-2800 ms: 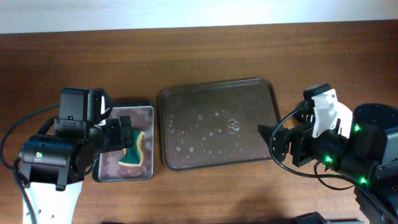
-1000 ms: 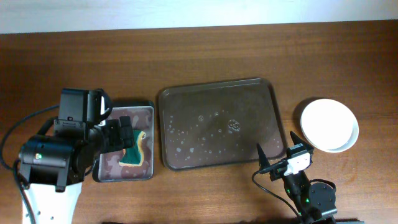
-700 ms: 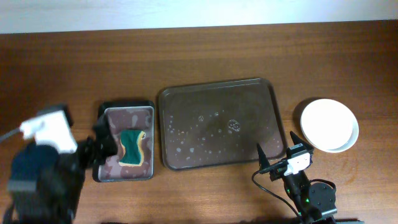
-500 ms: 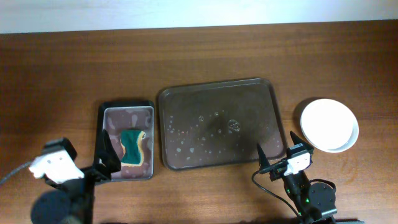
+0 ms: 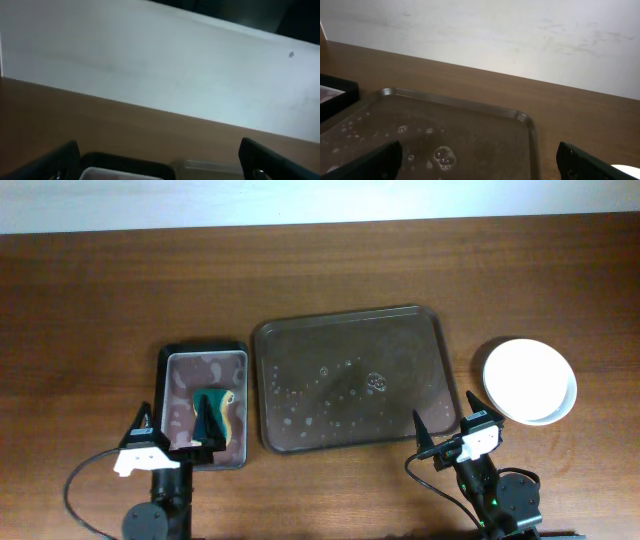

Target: Clean dirty plates on tray and stack at the side

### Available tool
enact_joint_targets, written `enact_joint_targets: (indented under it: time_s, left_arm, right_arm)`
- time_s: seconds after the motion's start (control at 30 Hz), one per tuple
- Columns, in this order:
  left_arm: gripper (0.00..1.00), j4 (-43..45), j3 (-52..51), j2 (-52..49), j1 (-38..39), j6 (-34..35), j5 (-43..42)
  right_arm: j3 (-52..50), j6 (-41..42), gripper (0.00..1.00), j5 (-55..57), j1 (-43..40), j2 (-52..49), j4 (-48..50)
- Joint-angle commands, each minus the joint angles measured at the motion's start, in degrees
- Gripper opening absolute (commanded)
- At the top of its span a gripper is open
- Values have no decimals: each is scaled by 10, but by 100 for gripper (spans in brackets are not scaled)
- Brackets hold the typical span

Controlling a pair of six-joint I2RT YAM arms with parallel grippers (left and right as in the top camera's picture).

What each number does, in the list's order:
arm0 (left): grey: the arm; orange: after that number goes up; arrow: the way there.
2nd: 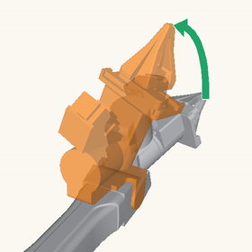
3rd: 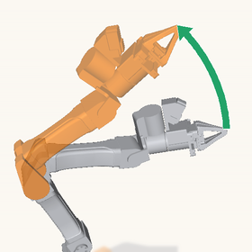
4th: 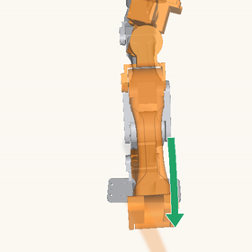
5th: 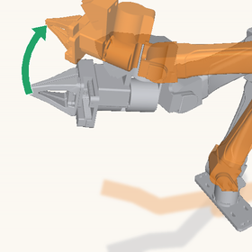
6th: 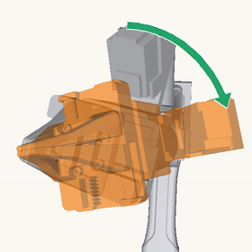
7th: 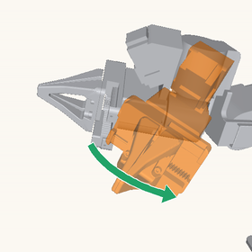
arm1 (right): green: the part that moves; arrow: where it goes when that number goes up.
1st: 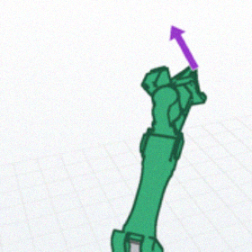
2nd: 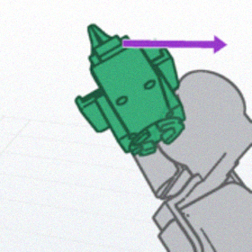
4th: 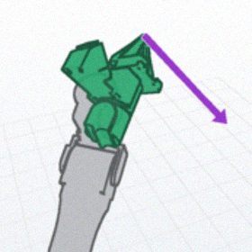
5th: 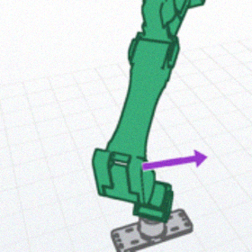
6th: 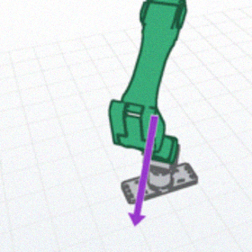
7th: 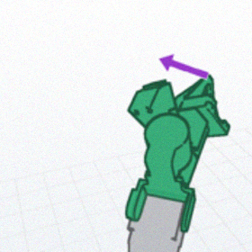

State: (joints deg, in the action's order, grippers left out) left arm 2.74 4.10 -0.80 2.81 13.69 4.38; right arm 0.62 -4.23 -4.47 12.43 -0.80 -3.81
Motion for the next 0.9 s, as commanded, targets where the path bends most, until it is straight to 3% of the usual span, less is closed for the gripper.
enact_joint_targets:
  time_s: [0.0,0.37,0.6,0.87]
  left_arm:
    - [100,-9,-36,5,-3,-5,-1]
    - [100,-25,-36,5,-4,-5,14]
    - [100,42,-36,5,-17,-5,22]
    - [100,-13,-36,5,-17,-5,40]
  right_arm:
    - [-3,6,99,2,3,4,-3]
    - [-3,6,99,2,3,4,-3]
    - [-3,6,99,2,3,4,-3]
    - [-3,6,99,2,3,4,-3]
